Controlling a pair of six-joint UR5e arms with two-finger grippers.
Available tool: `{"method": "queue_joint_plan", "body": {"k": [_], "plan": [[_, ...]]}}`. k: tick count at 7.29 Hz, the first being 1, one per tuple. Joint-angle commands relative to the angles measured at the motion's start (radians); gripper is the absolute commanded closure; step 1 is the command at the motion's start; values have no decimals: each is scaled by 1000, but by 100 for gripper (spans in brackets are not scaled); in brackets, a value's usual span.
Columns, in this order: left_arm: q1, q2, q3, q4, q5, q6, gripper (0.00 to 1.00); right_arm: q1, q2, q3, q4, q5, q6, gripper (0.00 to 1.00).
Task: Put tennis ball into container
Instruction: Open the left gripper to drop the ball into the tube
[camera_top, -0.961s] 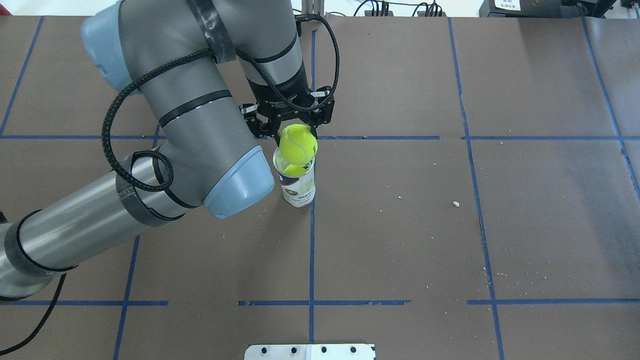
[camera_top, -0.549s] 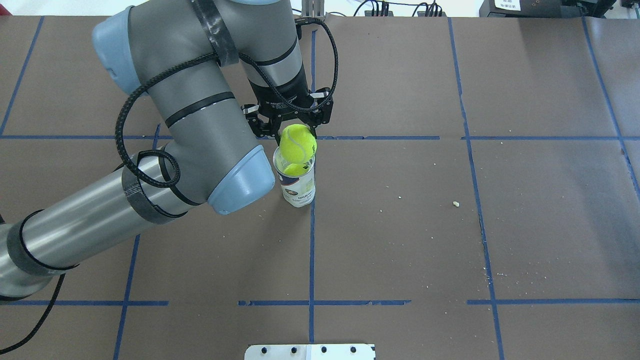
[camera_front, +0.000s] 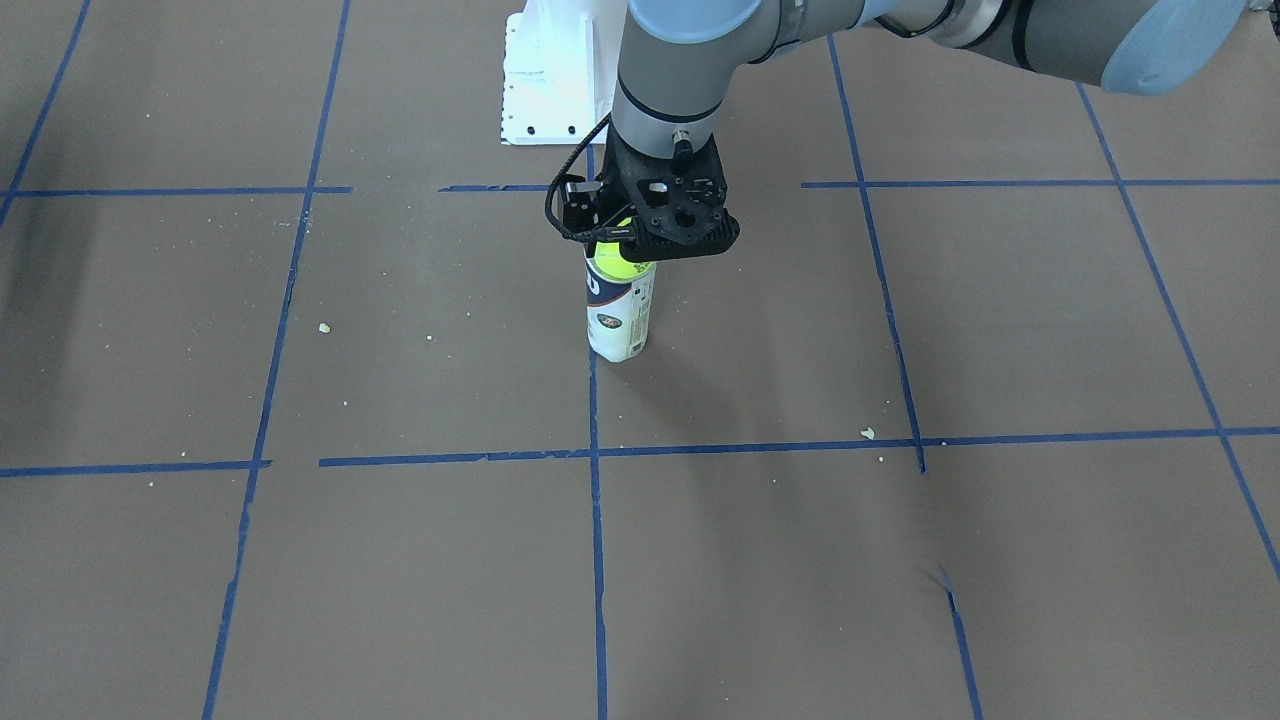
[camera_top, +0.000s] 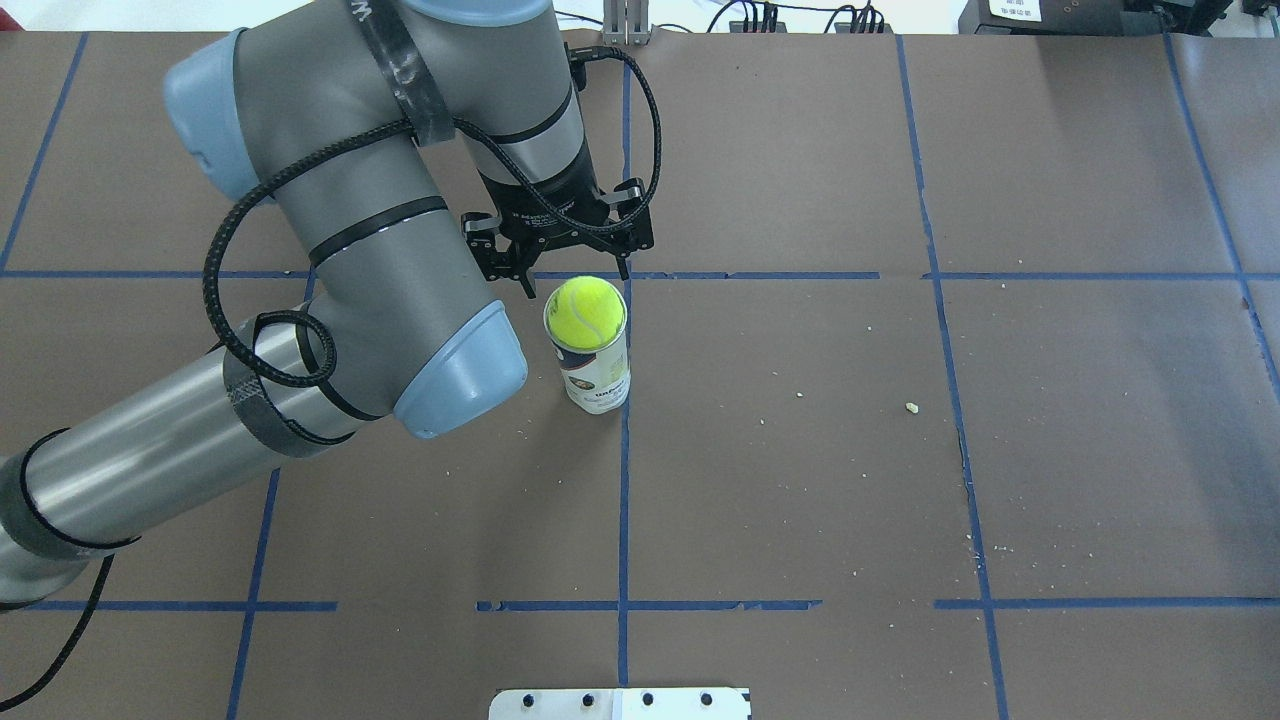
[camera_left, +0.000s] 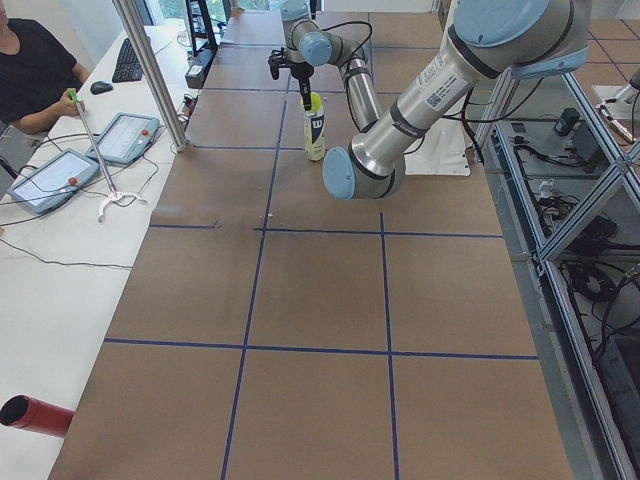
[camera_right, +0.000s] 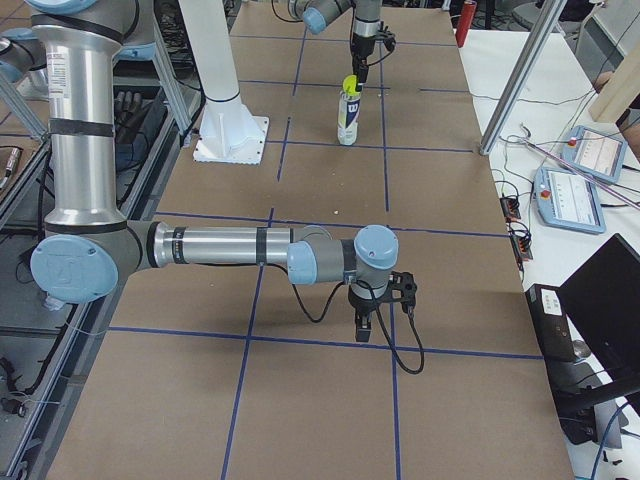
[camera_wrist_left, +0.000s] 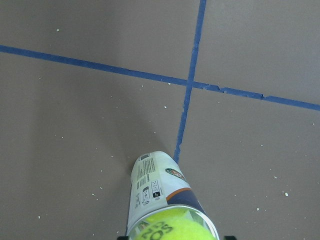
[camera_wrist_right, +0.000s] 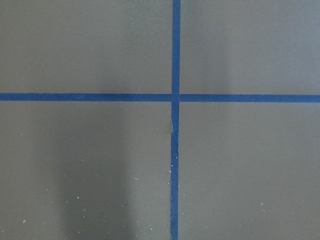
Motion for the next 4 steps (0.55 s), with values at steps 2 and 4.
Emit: {"method": "queue_joint_plan", "body": {"k": [2, 4], "plan": [[-1, 4, -33, 0, 0, 3, 0, 0, 0, 0, 0, 0, 0, 0], [-4, 105, -210, 0, 5, 7, 0, 0, 0, 0, 0, 0, 0, 0]]}}
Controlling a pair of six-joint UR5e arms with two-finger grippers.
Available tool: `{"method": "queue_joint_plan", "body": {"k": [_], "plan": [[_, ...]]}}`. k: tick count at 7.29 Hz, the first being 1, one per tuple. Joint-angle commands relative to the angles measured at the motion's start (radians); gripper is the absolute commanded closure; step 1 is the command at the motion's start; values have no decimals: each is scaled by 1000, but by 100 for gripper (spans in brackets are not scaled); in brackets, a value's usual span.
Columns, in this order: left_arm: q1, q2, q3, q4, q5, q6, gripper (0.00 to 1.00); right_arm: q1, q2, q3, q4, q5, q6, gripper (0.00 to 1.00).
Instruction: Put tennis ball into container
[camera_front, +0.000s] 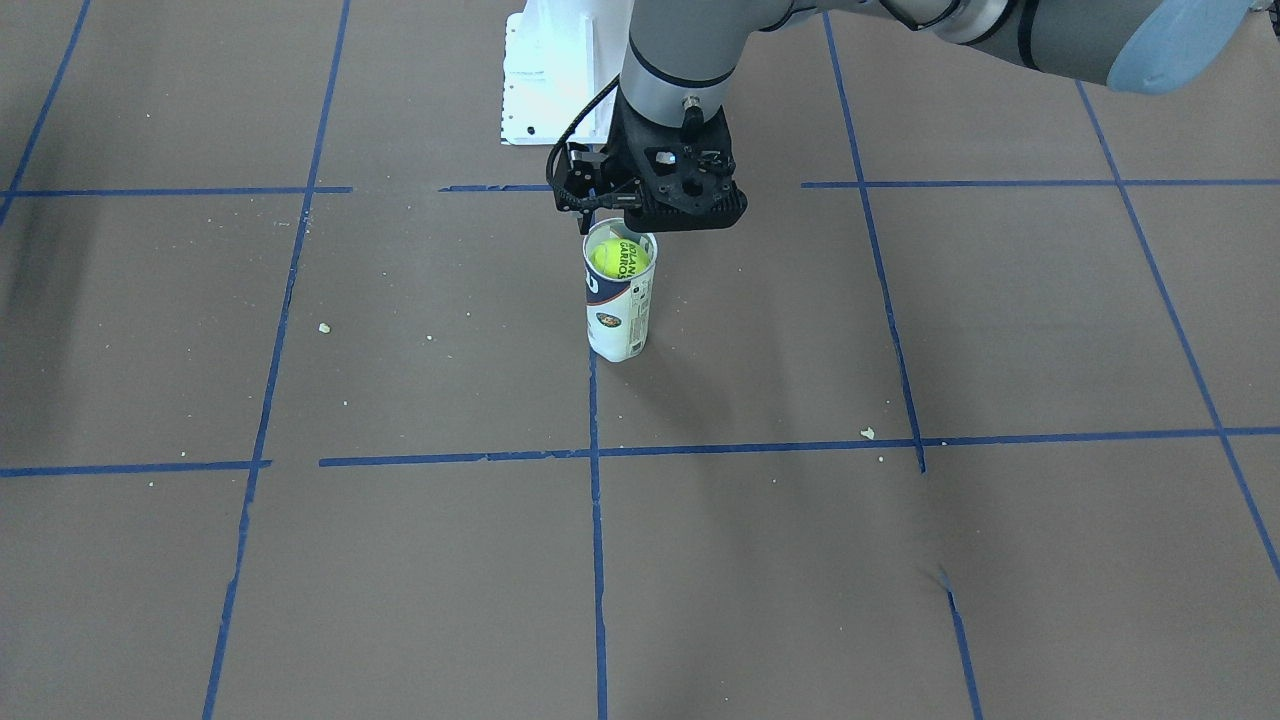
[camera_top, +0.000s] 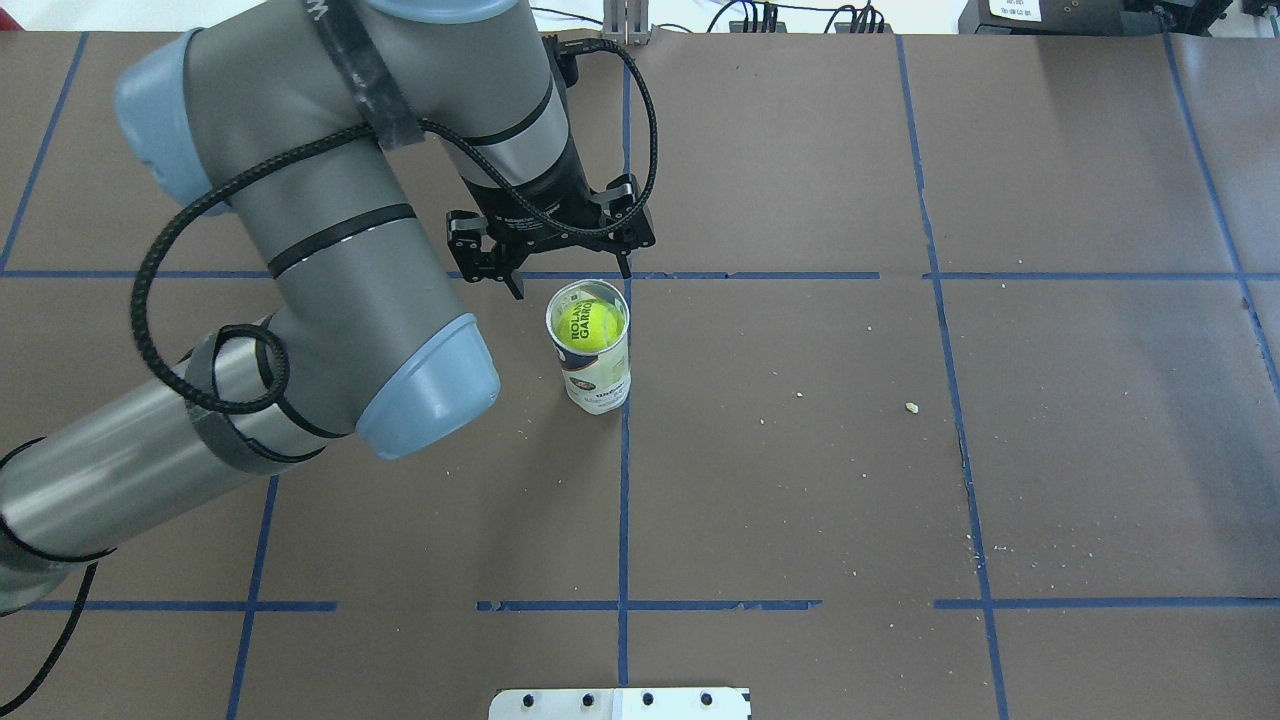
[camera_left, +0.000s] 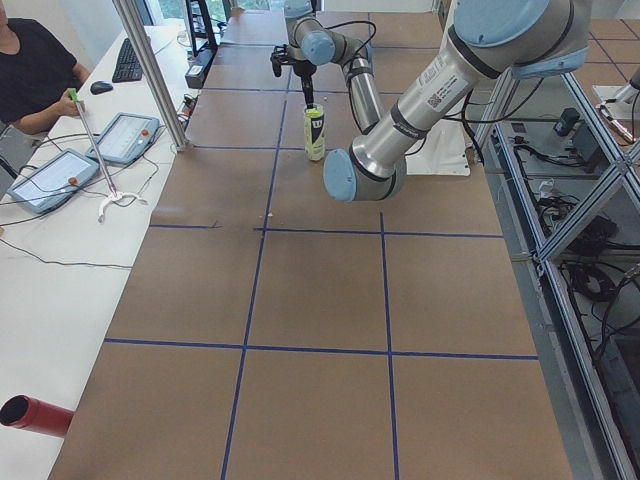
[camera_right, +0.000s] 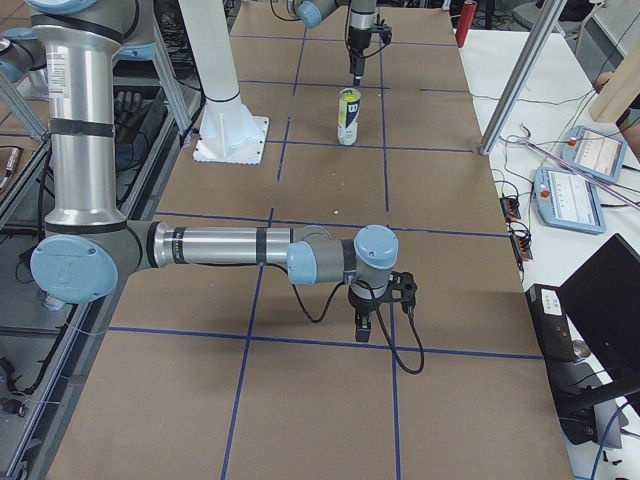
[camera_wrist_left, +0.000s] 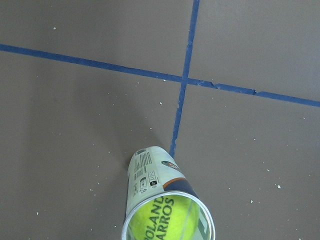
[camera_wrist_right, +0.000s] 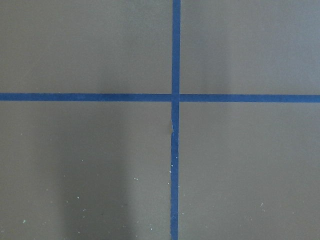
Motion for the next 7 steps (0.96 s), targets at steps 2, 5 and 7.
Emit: {"method": "queue_joint_plan", "body": {"k": [2, 5, 7], "plan": [[-69, 125, -121, 9, 10, 245, 0, 0, 0, 0, 0, 0, 0, 0], [-358, 336, -138, -2, -15, 745, 0, 0, 0, 0, 0, 0, 0, 0], [-615, 521, -84, -2, -99, 1159, 0, -2, 0, 0, 0, 0, 0, 0]]}}
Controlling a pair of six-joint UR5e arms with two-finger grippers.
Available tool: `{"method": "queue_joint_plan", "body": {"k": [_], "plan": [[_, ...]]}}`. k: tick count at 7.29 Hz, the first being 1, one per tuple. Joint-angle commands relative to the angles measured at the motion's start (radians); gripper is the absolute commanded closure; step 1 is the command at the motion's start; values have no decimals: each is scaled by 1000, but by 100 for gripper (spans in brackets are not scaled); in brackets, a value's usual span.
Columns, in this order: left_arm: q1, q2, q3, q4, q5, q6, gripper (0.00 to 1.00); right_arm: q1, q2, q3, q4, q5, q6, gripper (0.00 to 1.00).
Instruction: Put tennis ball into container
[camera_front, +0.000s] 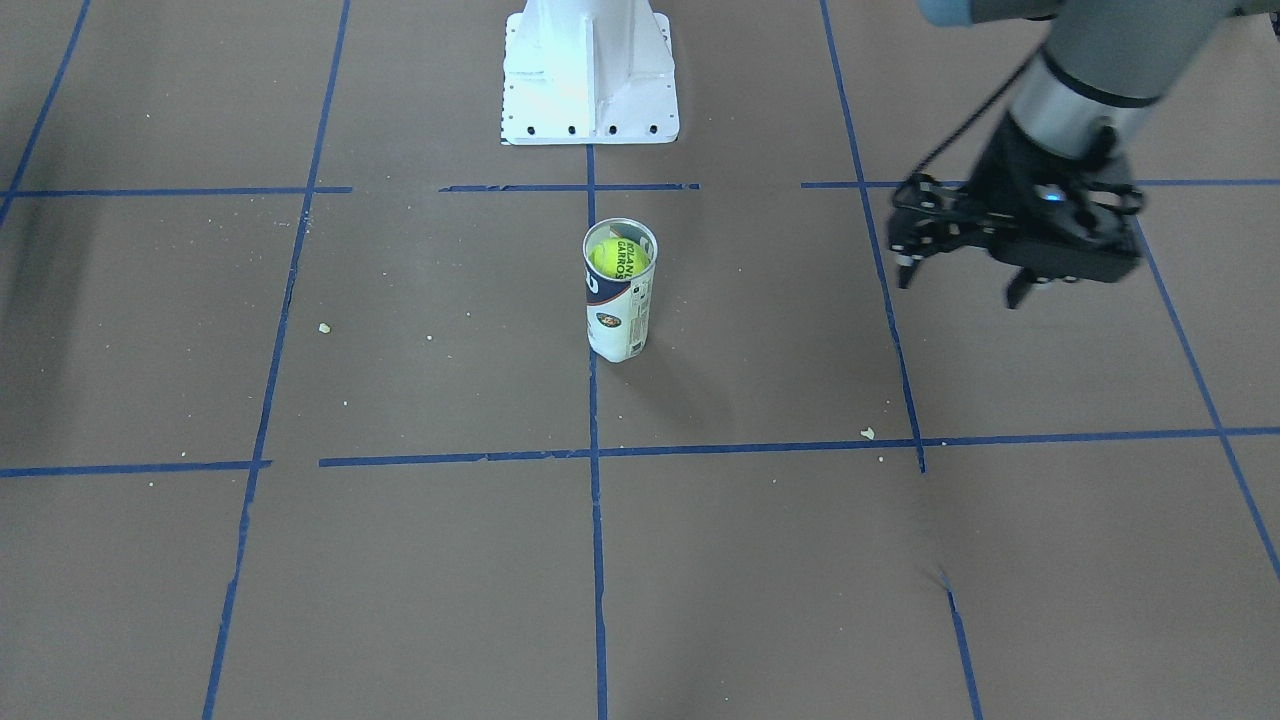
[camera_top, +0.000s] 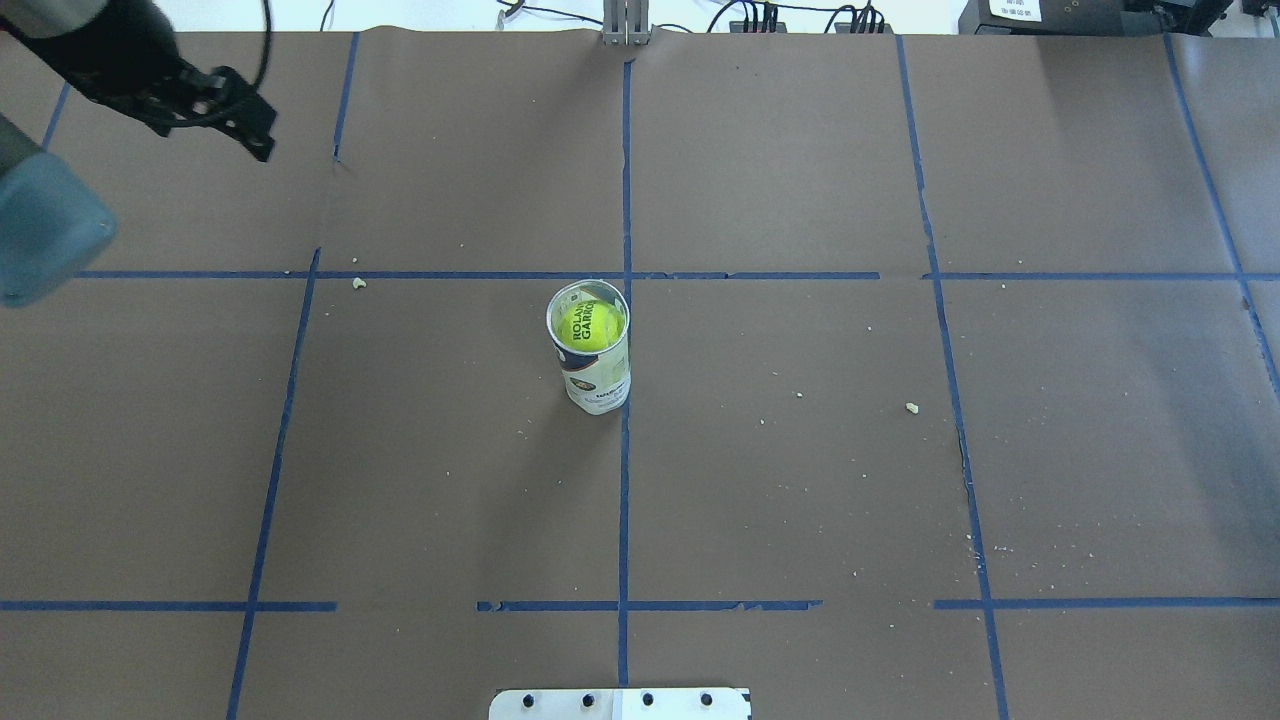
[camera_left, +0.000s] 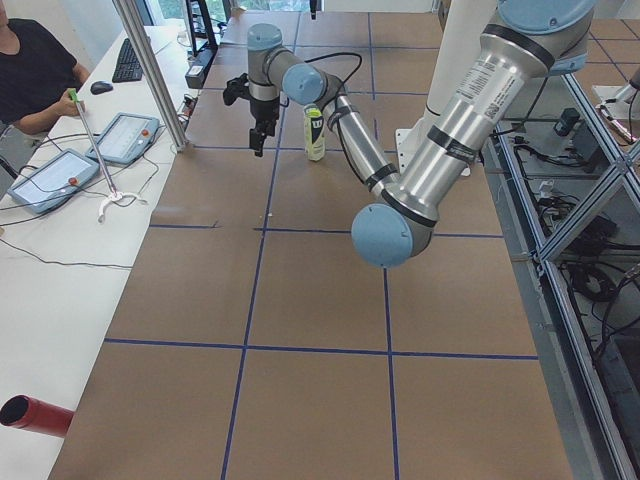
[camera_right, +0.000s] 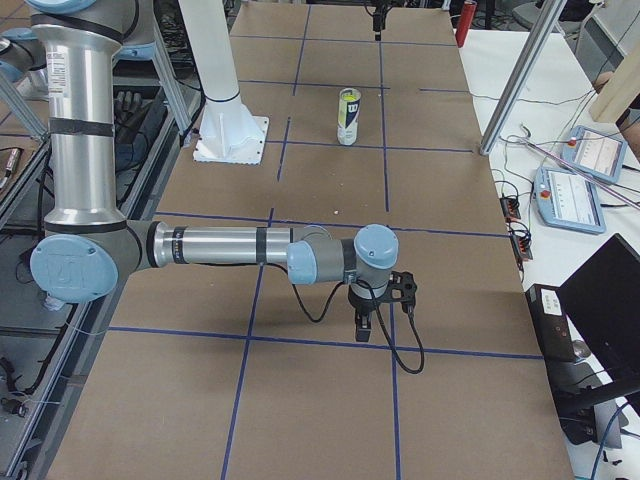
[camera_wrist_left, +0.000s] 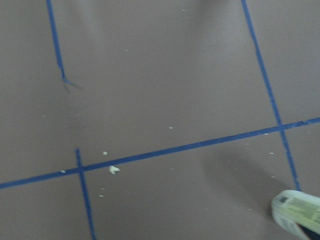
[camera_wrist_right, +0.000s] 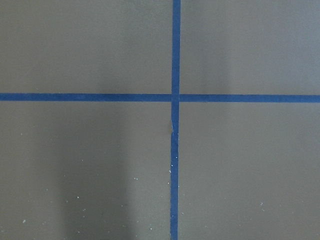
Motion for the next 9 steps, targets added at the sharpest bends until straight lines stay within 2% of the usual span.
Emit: {"method": "queue_joint_plan", "body": {"k": [1, 3, 5, 6, 9], "plan": [[-271, 201, 73, -2, -62, 419, 0, 0, 0, 0, 0, 0, 0, 0], [-398, 356, 205, -75, -68, 520, 0, 0, 0, 0, 0, 0, 0, 0], [-410, 470, 249, -109, -85, 527, 0, 0, 0, 0, 0, 0, 0, 0], [-413, 516, 250, -144, -149, 525, 0, 0, 0, 0, 0, 0, 0, 0], [-426, 521, 250, -149, -155, 522, 0, 0, 0, 0, 0, 0, 0, 0]]}}
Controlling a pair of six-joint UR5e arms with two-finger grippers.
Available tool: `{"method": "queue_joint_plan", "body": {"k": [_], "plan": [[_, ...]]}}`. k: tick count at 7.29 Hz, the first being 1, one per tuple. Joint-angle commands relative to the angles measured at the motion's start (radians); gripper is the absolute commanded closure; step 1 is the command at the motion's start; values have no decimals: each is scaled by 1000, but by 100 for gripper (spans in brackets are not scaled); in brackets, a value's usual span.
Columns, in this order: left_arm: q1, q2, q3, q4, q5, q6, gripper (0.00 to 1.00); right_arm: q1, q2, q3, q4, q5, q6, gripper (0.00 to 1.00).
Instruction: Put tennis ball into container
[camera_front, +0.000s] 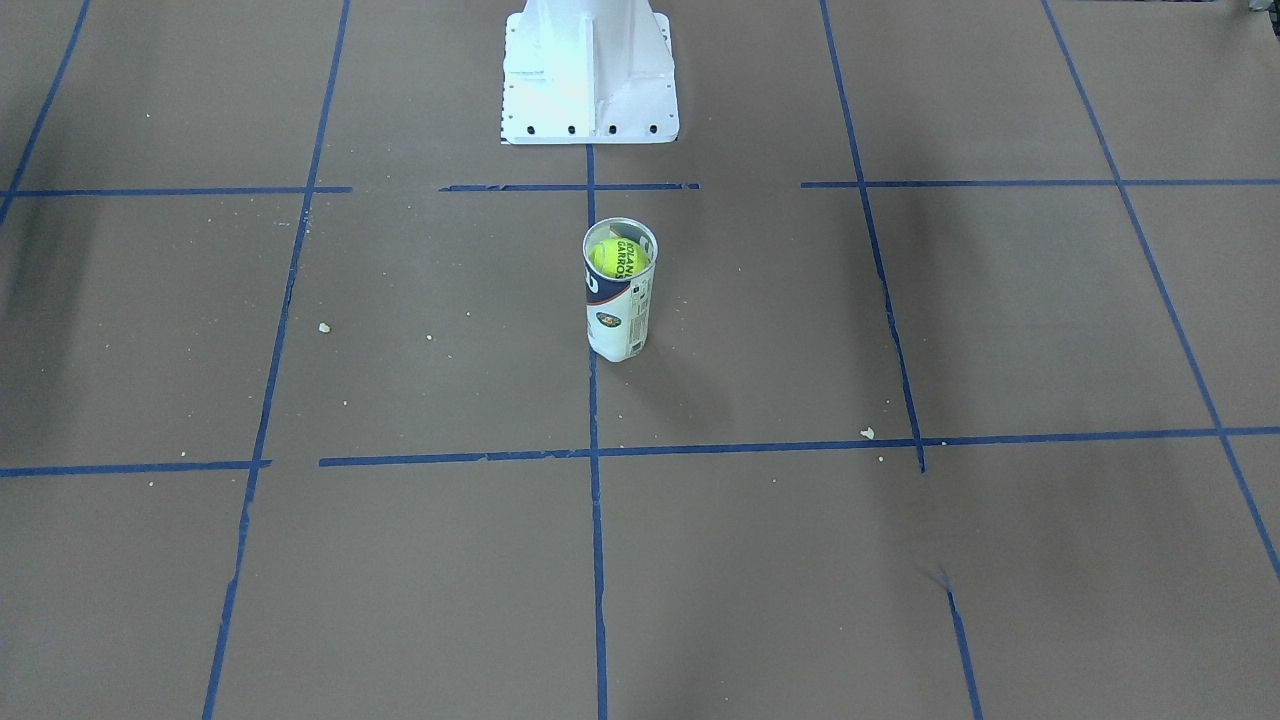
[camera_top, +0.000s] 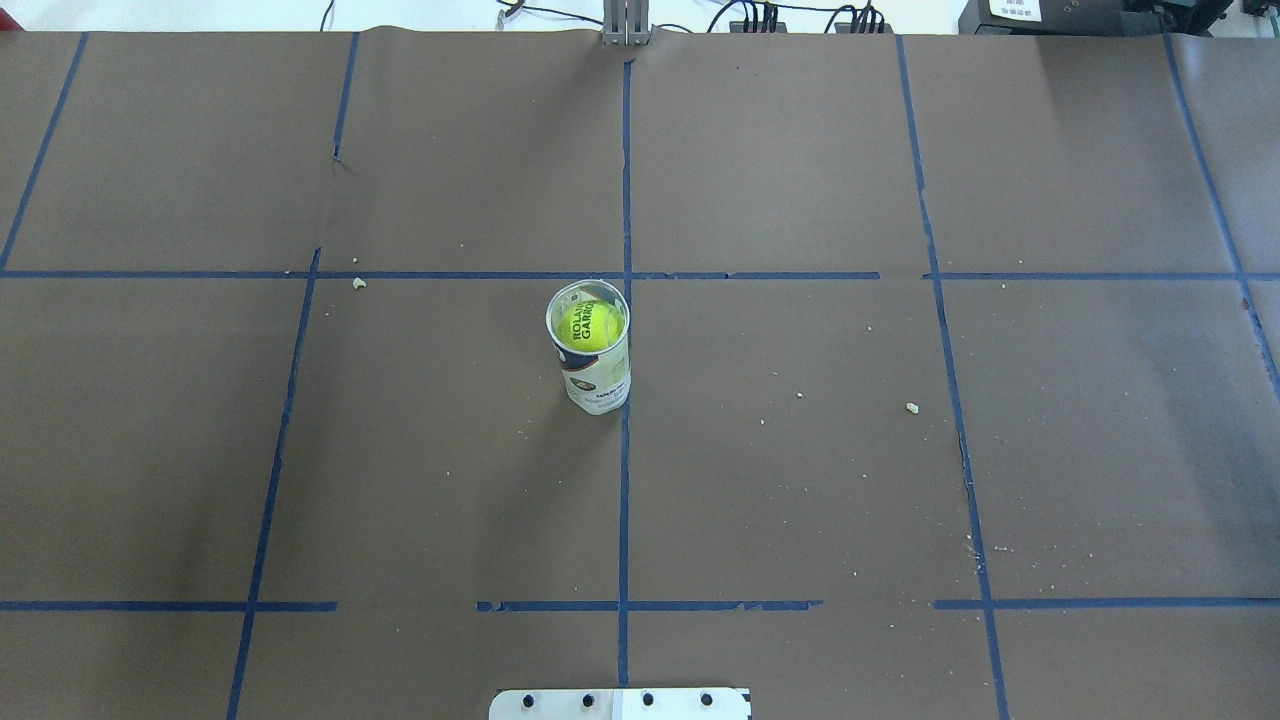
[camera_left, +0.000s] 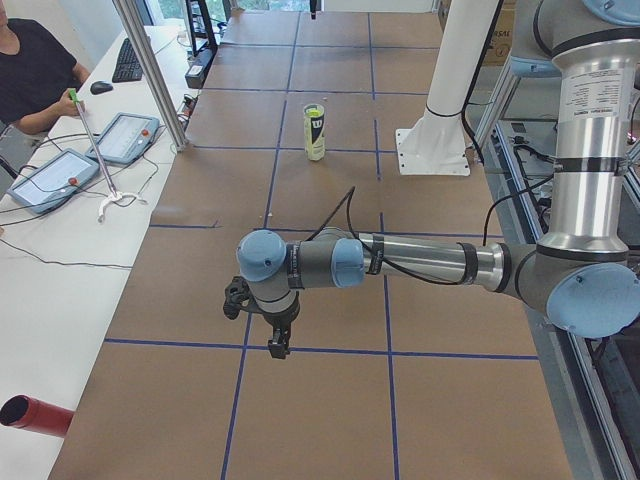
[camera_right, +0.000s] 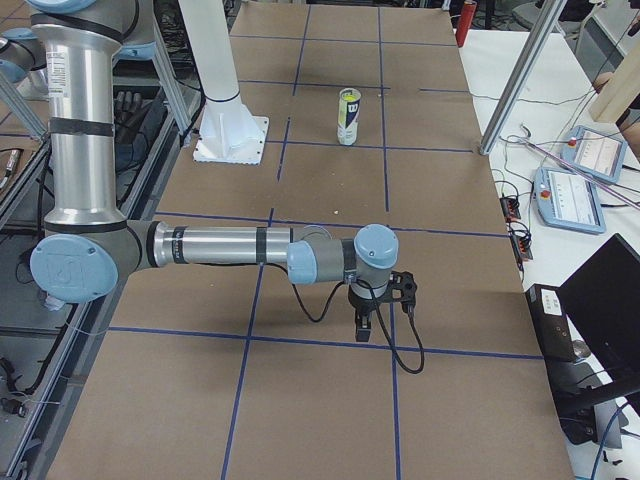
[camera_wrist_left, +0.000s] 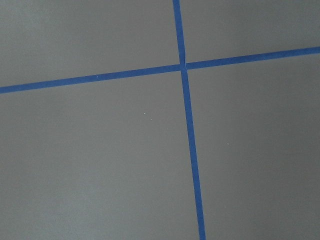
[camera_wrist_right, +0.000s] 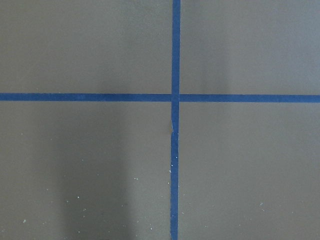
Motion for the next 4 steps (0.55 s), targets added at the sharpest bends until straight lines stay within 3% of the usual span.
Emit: {"method": "queue_joint_plan", "body": {"k": [1, 4], "plan": [[-2, 3, 1, -3, -3, 0, 0, 0, 0, 0, 0, 0, 0, 0], [-5, -2, 0, -5, -2, -1, 0, 0, 0, 0, 0, 0, 0, 0]]}}
